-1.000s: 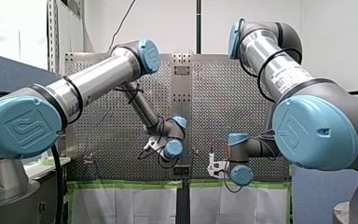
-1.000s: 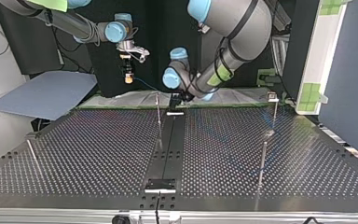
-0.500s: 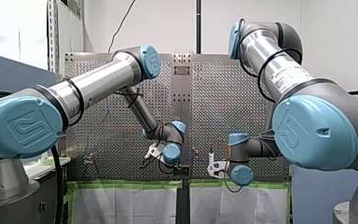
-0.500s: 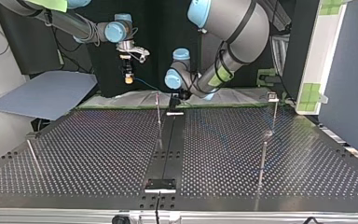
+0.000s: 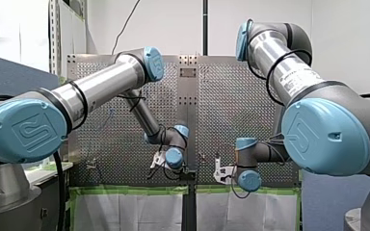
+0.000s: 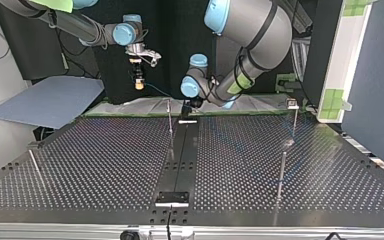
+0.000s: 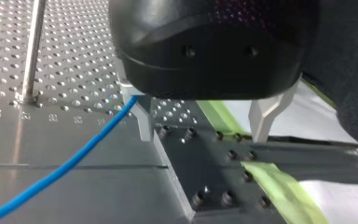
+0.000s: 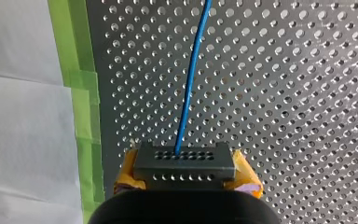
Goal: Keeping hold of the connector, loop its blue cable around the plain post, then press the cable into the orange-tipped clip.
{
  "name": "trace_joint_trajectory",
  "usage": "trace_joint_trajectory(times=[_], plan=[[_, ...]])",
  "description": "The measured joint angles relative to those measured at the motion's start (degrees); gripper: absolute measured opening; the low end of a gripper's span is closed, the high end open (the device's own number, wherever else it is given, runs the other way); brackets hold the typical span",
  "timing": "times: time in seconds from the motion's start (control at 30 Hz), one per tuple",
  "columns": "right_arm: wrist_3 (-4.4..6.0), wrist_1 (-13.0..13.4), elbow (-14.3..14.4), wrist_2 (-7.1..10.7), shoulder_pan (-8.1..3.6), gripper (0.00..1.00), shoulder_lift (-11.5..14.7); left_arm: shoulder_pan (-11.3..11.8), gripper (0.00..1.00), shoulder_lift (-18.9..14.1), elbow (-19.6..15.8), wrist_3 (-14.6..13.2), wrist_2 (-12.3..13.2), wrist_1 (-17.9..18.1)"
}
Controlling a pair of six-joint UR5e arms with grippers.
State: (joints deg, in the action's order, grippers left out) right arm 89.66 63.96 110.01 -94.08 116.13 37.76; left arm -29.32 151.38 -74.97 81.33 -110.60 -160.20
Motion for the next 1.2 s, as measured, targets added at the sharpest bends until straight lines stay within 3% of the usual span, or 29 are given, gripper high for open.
trace_joint_trajectory(times=[0.5, 0.8, 1.2], plan=[[-0.96, 0.22, 0.0, 2.0, 0.52, 0.0, -0.06, 0.9, 1.0, -4.09, -6.75, 8.09, 7.93, 7.54], [-1.14, 0.29, -0.07, 2.19, 0.71, 0.0, -0.11, -0.15, 1.0, -4.39, -9.08, 13.27, 7.53, 12.22], [-1.74, 0.31, -0.15, 2.23, 1.05, 0.0, -0.17, -0.19, 1.0, -7.35, -13.82, 19.97, 7.41, 18.66]])
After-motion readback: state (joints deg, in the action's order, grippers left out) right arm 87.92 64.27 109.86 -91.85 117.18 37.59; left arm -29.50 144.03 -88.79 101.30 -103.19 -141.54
